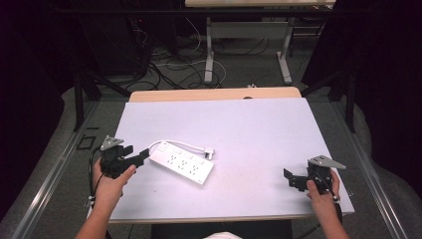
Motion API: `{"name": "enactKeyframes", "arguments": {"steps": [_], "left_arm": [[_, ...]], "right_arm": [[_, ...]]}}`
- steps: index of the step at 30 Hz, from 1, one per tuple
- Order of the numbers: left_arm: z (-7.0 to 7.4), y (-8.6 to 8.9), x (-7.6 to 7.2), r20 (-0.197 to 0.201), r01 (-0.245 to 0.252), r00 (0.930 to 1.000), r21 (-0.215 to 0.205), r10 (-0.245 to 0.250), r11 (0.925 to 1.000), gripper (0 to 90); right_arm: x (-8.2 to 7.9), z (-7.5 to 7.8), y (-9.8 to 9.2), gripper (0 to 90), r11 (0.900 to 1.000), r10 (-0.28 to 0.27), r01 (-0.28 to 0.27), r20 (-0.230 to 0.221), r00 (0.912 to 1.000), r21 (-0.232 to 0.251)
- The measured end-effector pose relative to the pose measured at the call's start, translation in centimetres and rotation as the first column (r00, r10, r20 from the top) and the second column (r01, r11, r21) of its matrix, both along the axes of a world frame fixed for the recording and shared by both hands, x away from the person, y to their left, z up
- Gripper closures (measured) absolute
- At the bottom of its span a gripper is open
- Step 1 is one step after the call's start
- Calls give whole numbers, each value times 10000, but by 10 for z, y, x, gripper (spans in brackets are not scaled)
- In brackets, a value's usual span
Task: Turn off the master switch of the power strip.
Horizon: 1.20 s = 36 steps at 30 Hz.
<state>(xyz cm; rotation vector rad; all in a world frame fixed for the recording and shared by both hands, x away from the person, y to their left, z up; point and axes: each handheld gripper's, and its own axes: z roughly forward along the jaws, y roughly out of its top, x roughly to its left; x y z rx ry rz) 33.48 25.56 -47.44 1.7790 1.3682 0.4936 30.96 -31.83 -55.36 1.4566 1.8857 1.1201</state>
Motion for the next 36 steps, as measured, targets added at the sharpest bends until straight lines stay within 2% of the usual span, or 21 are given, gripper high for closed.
{"name": "enactKeyframes", "arguments": {"steps": [3,5,14,26,32,34,36], "left_arm": [[3,-1,3,31,41,10000,-18,-41,10000,345],[6,-2,5,-164,122,9998,41,-121,9999,350],[15,-8,14,-345,190,9992,-101,-194,9998,390],[26,-17,24,-453,619,9971,206,-609,9979,482],[30,-20,29,-574,695,9961,493,-667,9964,551],[31,-22,30,-588,629,9964,388,-606,9973,571],[32,-22,32,-670,694,9956,556,-656,9960,593]], "right_arm": [[0,0,0,0,10000,15,-15,-5,10000,-35],[0,0,0,0,10000,24,-24,3,10000,-38],[0,0,0,0,9999,64,-65,-107,9999,-110],[0,0,-1,0,9999,89,-89,-90,9999,-104],[0,0,-1,0,9999,94,-95,-108,9999,-103],[0,0,-1,0,9999,92,-93,-111,9999,-103],[0,0,-1,0,9999,106,-107,-90,9999,-121]]}}
